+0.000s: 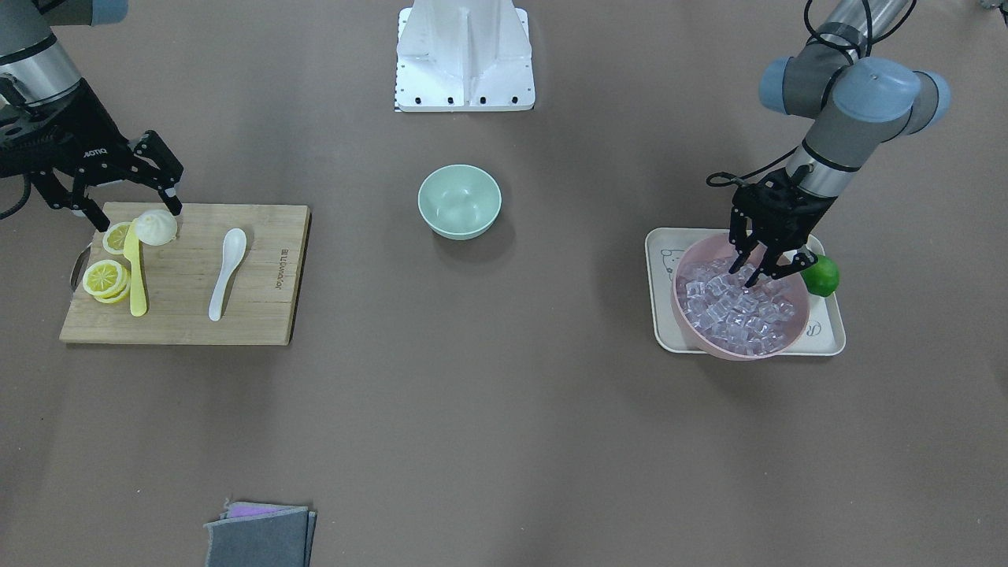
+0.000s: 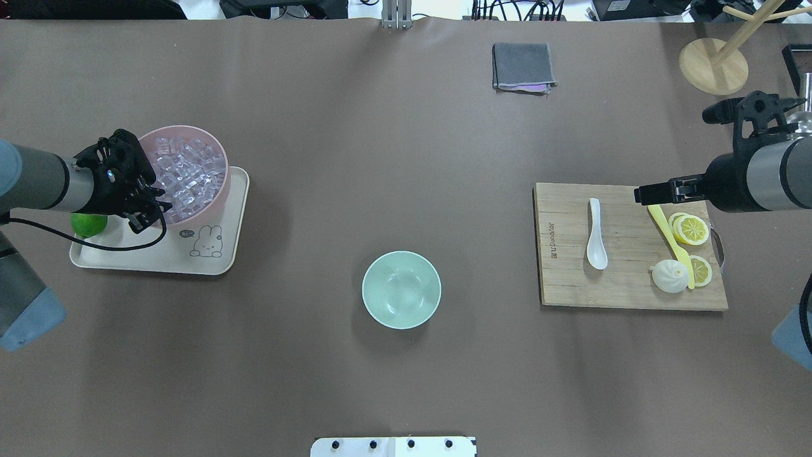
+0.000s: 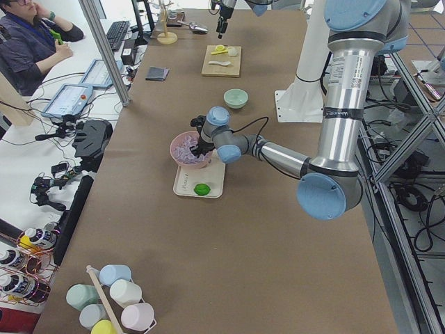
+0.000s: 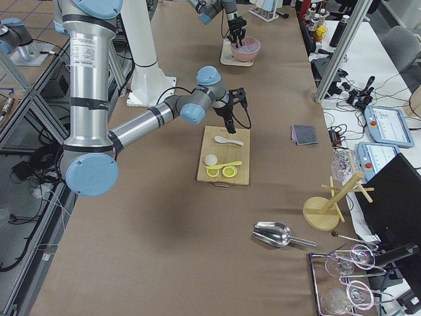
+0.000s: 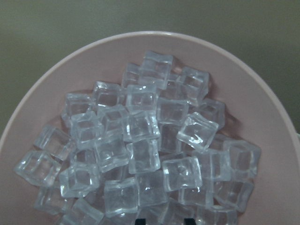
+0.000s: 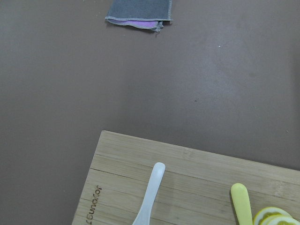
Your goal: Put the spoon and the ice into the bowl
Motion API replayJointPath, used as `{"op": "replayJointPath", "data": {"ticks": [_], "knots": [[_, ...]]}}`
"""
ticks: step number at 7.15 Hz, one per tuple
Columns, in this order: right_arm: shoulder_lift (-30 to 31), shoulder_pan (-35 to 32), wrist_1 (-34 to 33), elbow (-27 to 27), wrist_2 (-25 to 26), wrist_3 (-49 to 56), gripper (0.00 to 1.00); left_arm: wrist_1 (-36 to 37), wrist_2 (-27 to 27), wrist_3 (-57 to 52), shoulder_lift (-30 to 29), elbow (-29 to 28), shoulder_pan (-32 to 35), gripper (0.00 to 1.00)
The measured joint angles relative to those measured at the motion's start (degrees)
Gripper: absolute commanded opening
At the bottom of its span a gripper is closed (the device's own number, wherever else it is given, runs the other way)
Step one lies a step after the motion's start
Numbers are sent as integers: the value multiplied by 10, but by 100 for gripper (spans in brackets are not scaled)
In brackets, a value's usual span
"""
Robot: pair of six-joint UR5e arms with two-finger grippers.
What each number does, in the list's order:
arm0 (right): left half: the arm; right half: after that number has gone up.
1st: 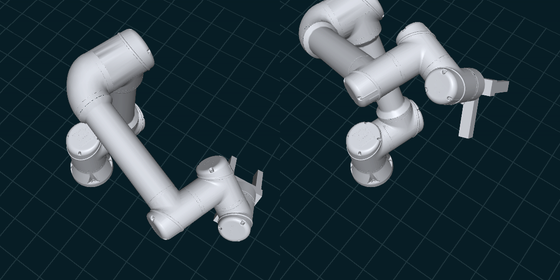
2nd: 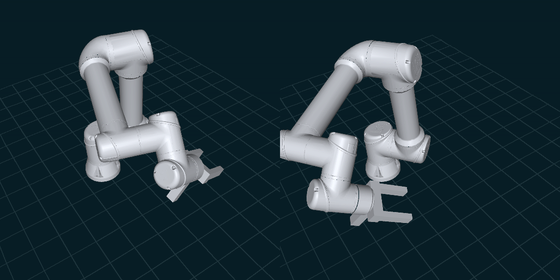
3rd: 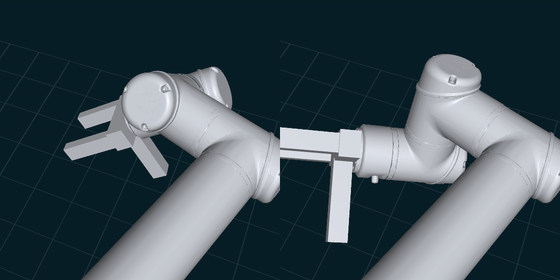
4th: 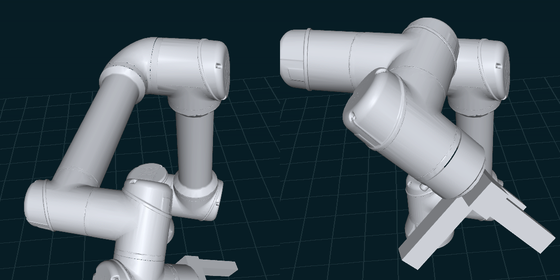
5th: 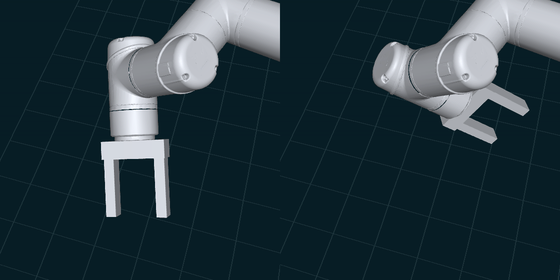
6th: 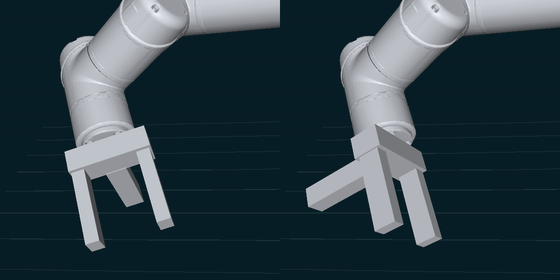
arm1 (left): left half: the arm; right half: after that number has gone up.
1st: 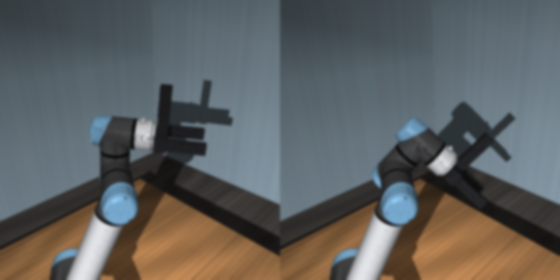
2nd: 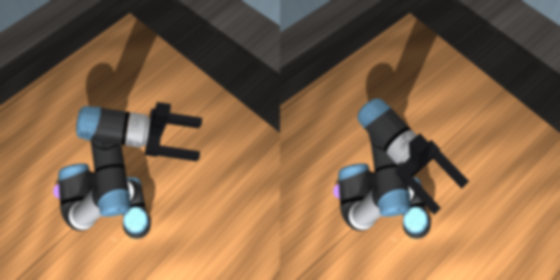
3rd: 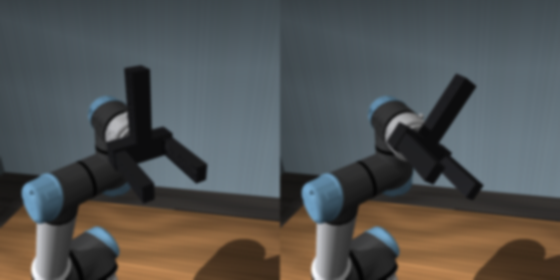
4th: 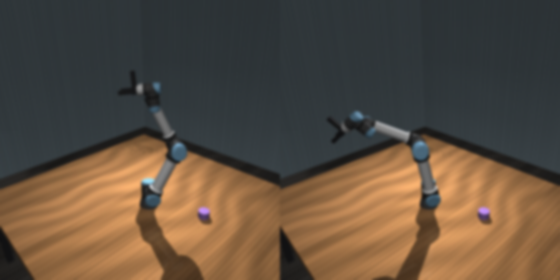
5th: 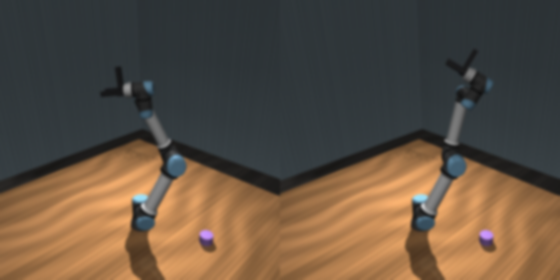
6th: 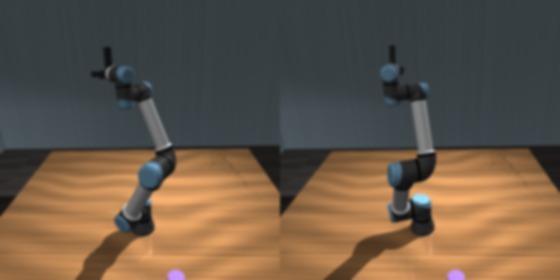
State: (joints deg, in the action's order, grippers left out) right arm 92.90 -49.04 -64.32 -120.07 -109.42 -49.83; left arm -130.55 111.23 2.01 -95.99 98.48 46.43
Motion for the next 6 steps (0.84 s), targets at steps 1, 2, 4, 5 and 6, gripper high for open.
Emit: {"op": "replayJointPath", "data": {"ticks": [1, 2, 4, 5, 6], "knots": [[0, 0, 0, 1, 0, 0, 100, 3, 12, 2, -4, 1, 6, 0], [0, 0, 1, 1, 0, 0, 100, 4, 20, 10, -9, 3, 15, 0], [0, 0, 1, 1, 0, 0, 100, 3, 39, 78, -28, 14, 28, 0], [0, 1, 2, 1, 1, 0, 100, 0, 48, 137, -39, 24, 28, 0], [0, 5, 2, 2, 6, 0, 100, -7, 53, 213, -53, 34, 27, 0]]}}
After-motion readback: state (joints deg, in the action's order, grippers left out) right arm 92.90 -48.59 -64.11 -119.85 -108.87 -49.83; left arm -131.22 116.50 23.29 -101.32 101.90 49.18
